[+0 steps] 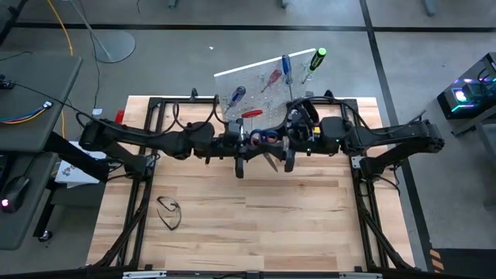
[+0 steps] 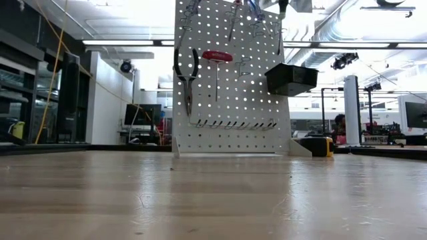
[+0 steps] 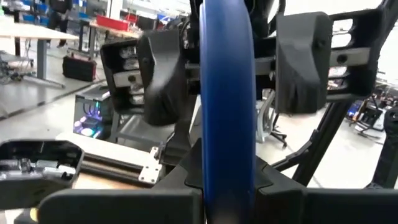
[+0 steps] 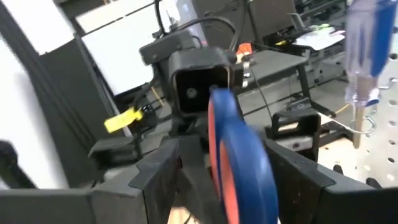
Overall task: Hang tools onto peg board
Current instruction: Hang the blue scissors on the peg board
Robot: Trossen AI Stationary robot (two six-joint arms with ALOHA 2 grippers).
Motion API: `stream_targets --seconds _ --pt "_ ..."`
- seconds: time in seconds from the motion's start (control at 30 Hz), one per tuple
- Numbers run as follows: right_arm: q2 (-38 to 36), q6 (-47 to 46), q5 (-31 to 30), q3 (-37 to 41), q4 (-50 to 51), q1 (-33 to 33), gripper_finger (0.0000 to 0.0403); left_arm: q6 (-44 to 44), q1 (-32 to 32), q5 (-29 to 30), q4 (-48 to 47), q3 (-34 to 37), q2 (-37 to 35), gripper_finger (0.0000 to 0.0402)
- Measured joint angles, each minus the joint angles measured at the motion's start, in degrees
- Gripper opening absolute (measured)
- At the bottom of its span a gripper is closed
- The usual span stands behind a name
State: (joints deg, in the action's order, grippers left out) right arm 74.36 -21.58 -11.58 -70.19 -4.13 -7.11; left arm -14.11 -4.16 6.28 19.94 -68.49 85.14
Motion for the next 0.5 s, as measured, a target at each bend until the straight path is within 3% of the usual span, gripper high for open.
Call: stream_targets --seconds 0.13,0.27,0.4,0.5 --pt "0.3 -0.4 -0.3 0.0 -0.2 0.1 0.0162 -0.8 0.0 0.0 0.2 0.0 0.7 0.0026" --pt "0.3 -1.0 0.0 0.0 -0.4 0.1 0.0036 -1.1 0.0 -0.3 0.7 0.0 0.6 0.0027" --pt "-0.3 -1.7 -0.5 -0.5 1.2 0.1 0.0025 -1.9 0.1 0.1 -1.8 0.0 -0.5 0.0078" --pt "-2.7 -0.6 -2.4 -1.6 5.8 -0.1 0.0022 -2.1 0.2 1.5 -8.8 0.0 -3.0 0.0123"
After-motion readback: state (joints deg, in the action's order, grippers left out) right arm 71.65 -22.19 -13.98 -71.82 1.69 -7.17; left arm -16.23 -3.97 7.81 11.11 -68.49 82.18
